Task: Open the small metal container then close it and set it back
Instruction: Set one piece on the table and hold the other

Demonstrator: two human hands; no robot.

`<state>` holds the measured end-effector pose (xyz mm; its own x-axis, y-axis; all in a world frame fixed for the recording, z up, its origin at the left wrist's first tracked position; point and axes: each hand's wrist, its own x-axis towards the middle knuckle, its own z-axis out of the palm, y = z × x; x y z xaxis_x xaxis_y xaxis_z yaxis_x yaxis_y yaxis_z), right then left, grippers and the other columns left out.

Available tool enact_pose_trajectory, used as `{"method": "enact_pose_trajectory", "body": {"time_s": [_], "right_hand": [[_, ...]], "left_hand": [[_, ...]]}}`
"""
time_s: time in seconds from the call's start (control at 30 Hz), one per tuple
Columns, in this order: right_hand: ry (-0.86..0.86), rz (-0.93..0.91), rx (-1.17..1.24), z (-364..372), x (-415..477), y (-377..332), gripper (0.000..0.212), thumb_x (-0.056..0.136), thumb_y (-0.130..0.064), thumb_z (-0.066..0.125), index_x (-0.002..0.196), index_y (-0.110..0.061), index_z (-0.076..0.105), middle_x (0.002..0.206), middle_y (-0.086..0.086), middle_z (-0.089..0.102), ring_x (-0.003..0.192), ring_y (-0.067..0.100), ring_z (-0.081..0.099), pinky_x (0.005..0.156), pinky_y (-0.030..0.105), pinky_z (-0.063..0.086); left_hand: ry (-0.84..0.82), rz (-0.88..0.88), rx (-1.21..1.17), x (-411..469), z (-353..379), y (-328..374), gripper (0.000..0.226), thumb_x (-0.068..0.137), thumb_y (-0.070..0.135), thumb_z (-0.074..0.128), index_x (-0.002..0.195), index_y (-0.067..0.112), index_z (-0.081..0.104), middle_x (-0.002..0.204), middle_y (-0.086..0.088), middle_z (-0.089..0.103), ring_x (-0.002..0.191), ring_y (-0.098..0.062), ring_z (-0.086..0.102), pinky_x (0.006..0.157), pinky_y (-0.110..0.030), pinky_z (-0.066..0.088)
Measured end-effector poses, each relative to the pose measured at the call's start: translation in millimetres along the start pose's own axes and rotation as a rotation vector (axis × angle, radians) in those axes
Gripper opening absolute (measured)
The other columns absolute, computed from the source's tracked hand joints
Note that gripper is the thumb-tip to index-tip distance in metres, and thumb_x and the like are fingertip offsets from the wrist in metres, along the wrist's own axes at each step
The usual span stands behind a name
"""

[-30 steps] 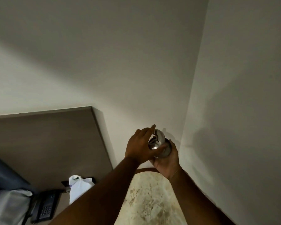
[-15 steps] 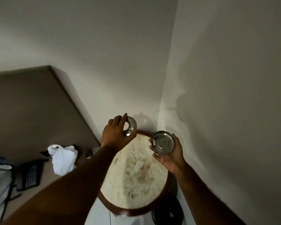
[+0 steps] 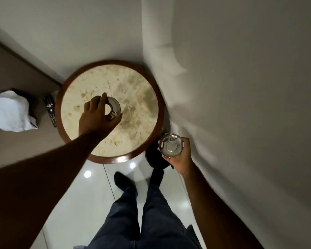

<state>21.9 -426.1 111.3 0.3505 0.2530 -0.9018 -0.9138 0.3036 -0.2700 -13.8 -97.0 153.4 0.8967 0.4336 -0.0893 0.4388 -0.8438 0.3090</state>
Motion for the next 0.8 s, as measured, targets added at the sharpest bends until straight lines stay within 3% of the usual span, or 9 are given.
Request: {"method": "enact_pose_trajectory", "body": {"time_s": [0.13, 0.2, 0.3, 0.4, 0.47, 0.57, 0.8], "right_hand": [[0.107, 0.027, -0.034, -25, 26, 14, 0.065, 0.097, -0.052, 0.045, 0.145, -0.011, 0.064, 0.159, 0.026, 0.056, 0.136, 0.037, 0.061, 0.092, 0.043, 0.055], [0.174, 0.003, -0.147, -28, 35, 16, 0.066, 0.102, -0.054, 0.048, 0.155, -0.015, 0.053, 0.158, 0.021, 0.057, 0.144, 0.037, 0.056, 0.097, 0.048, 0.056], [0.27, -0.005, -0.383, -26, 47, 16, 0.059, 0.108, -0.054, 0.047, 0.155, -0.018, 0.049, 0.146, 0.012, 0.057, 0.141, 0.035, 0.055, 0.117, 0.055, 0.05], [0.303, -0.12, -0.733, -22, 54, 22, 0.044, 0.109, -0.05, 0.051, 0.13, -0.014, 0.065, 0.125, 0.015, 0.069, 0.121, 0.036, 0.064, 0.105, 0.045, 0.056], [0.337, -0.205, -0.979, -20, 54, 27, 0.048, 0.106, -0.049, 0.058, 0.138, -0.013, 0.064, 0.134, 0.019, 0.071, 0.126, 0.038, 0.067, 0.106, 0.047, 0.059], [0.35, -0.259, -1.161, -19, 54, 33, 0.068, 0.101, -0.047, 0.07, 0.157, -0.014, 0.052, 0.153, 0.02, 0.058, 0.142, 0.041, 0.058, 0.116, 0.052, 0.054], [0.346, -0.365, -1.389, -21, 51, 43, 0.082, 0.087, -0.037, 0.088, 0.156, -0.012, 0.051, 0.156, 0.021, 0.053, 0.144, 0.042, 0.055, 0.116, 0.054, 0.054]], "left_hand": [[-0.049, -0.022, -0.002, -12, 23, -4, 0.099, 0.087, 0.069, 0.071, 0.164, 0.021, 0.031, 0.153, -0.005, 0.047, 0.139, -0.037, 0.045, 0.082, -0.059, 0.061], [-0.059, -0.027, -0.013, -16, 28, -4, 0.099, 0.087, 0.066, 0.074, 0.164, 0.019, 0.032, 0.153, -0.006, 0.048, 0.14, -0.037, 0.045, 0.084, -0.059, 0.06], [-0.09, -0.037, -0.02, -20, 30, -4, 0.1, 0.087, 0.066, 0.073, 0.165, 0.018, 0.032, 0.155, -0.008, 0.047, 0.143, -0.036, 0.043, 0.088, -0.058, 0.059], [-0.101, -0.03, -0.012, -21, 30, -5, 0.1, 0.088, 0.067, 0.072, 0.166, 0.018, 0.031, 0.157, -0.008, 0.046, 0.145, -0.036, 0.042, 0.09, -0.058, 0.059], [-0.107, -0.036, -0.02, -21, 29, -6, 0.1, 0.088, 0.068, 0.07, 0.166, 0.018, 0.031, 0.158, -0.007, 0.046, 0.145, -0.035, 0.041, 0.091, -0.056, 0.058], [-0.109, -0.055, -0.028, -18, 28, -9, 0.101, 0.088, 0.073, 0.065, 0.166, 0.019, 0.029, 0.158, -0.005, 0.045, 0.145, -0.033, 0.041, 0.092, -0.053, 0.057], [-0.082, -0.052, -0.022, -18, 24, -20, 0.102, 0.088, 0.073, 0.064, 0.166, 0.017, 0.03, 0.156, -0.005, 0.047, 0.142, -0.032, 0.043, 0.091, -0.048, 0.058]]}}
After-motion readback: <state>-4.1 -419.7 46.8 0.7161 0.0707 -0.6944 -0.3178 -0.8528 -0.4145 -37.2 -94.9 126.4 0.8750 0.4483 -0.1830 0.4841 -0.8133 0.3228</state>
